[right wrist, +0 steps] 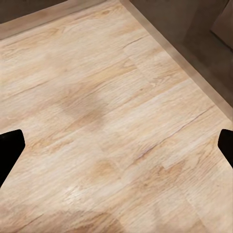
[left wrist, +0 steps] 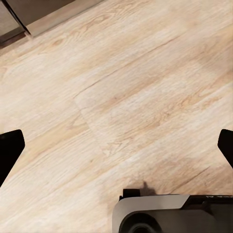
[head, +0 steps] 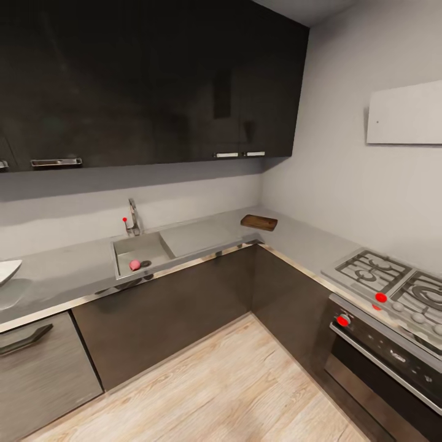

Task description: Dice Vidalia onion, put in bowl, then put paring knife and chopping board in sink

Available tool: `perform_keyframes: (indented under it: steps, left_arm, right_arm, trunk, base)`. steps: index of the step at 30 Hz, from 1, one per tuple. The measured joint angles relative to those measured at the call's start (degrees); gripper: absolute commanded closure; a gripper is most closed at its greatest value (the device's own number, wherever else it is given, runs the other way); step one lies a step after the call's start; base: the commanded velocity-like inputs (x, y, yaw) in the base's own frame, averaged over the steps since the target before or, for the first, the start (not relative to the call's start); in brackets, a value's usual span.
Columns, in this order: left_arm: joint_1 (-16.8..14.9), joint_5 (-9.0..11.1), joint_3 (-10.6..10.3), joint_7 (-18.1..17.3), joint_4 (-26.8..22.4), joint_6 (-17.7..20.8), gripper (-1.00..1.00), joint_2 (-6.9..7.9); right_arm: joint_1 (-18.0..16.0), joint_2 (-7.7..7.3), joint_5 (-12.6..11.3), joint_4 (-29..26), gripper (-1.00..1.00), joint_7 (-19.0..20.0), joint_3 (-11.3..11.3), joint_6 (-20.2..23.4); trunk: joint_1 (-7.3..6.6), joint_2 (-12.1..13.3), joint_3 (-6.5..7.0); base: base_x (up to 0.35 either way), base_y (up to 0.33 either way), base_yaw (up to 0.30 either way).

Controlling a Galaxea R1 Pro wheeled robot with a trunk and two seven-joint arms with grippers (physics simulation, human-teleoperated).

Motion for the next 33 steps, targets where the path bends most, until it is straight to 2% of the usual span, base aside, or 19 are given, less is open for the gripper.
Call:
perform_keyframes:
  steps: [33]
  left_arm:
    - [0.0, -0.1, -0.2, 0.0, -0.1, -0.2, -1.00, 0.00]
  right_arm:
    - [0.0, 0.00, 0.0, 0.0, -1.00, 0.0, 0.0, 0.0]
  trunk:
    - [0.00, 0.0, 0.00]
  base:
    - [0.000, 0.000, 0.000]
